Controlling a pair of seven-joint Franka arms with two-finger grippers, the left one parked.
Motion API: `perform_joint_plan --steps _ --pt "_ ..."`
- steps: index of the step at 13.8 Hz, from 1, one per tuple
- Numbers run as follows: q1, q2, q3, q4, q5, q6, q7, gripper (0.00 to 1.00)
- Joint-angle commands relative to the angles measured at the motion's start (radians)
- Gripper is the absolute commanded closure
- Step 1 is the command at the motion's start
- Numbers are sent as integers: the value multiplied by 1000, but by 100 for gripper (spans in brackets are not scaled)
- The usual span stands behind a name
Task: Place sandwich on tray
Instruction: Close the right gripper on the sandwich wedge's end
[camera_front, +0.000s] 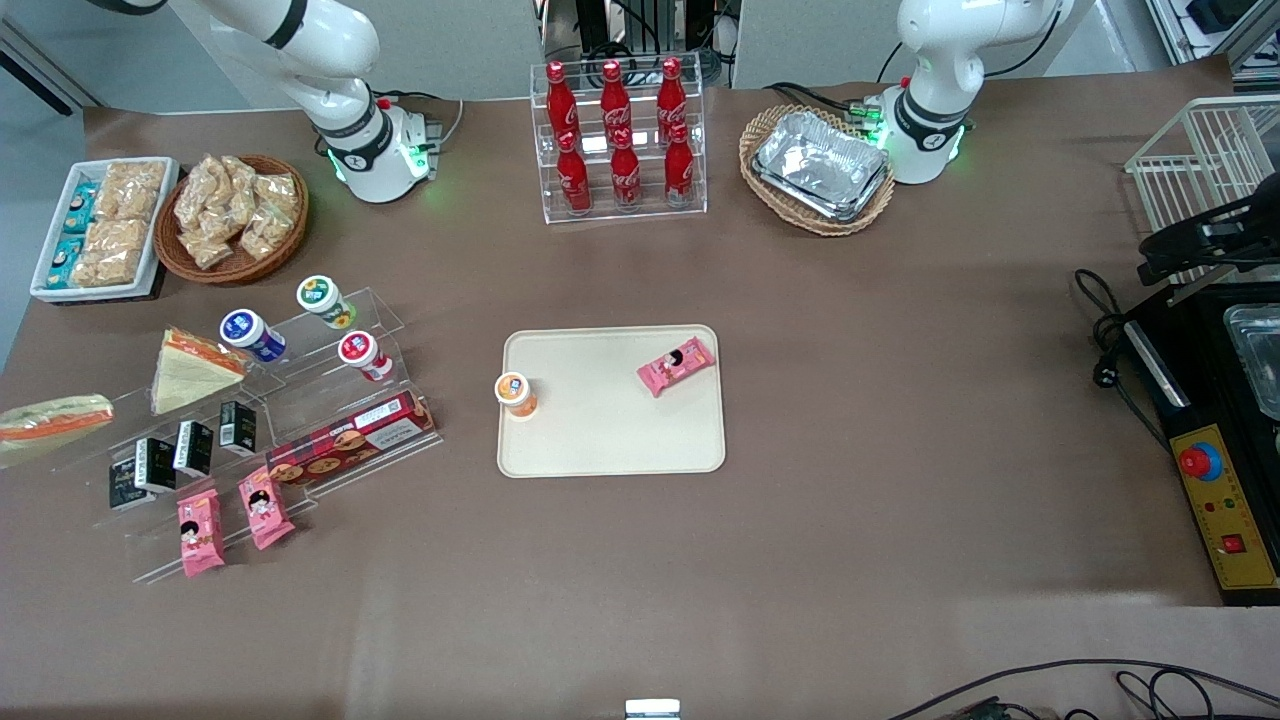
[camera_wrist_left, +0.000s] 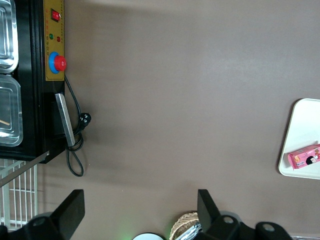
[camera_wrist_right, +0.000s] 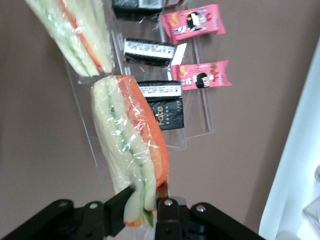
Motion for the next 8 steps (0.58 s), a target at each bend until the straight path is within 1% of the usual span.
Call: perform_joint_plan --steps 1,3,5,8 --pt "23 -44 1 22 23 -59 149 100" --pt "88 -45 -1 42 11 -79 218 100" --pt "140 -47 1 79 3 -131 342 100" --pt "232 -47 1 106 -46 -192 551 100"
